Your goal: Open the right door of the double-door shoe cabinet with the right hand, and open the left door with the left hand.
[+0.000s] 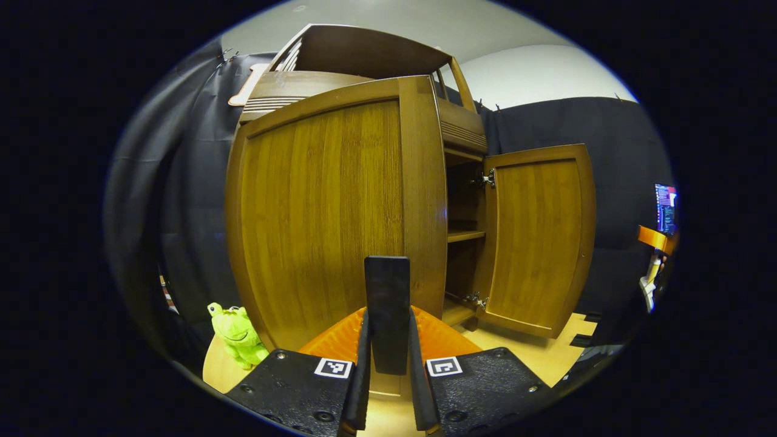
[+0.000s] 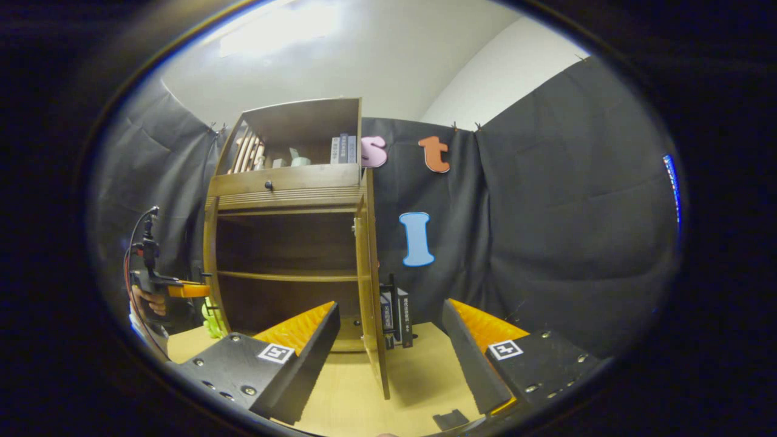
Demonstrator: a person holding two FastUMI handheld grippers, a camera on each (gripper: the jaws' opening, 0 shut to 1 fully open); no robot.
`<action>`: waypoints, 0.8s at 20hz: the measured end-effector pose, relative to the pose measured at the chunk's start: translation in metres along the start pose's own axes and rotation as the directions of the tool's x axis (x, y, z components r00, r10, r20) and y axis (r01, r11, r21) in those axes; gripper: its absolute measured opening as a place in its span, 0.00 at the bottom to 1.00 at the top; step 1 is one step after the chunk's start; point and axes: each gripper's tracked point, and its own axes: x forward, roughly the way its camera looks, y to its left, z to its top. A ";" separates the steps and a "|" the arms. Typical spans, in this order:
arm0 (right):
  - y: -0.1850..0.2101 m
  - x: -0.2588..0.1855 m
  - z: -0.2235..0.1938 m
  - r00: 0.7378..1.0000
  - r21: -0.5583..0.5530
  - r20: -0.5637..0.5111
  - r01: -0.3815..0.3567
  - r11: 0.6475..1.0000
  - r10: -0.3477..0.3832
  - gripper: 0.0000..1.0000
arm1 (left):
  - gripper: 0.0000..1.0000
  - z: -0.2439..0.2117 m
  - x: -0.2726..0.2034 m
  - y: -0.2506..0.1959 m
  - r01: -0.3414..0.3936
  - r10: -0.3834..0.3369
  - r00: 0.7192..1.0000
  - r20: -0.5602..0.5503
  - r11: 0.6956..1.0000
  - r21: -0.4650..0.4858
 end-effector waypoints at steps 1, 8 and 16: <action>0.002 0.000 -0.001 1.000 0.005 -0.001 -0.005 1.000 0.005 0.97 | 0.31 -0.001 -0.006 0.002 -0.001 0.001 1.000 0.000 1.000 0.003; 0.017 0.000 -0.002 1.000 0.025 0.002 -0.027 0.999 0.027 0.97 | 0.30 -0.002 -0.051 0.027 -0.025 0.025 0.999 0.026 1.000 0.004; 0.068 0.005 -0.005 0.994 -0.025 -0.015 -0.109 0.994 0.108 1.00 | 0.27 -0.002 -0.092 0.076 -0.135 0.135 0.990 0.039 0.991 0.001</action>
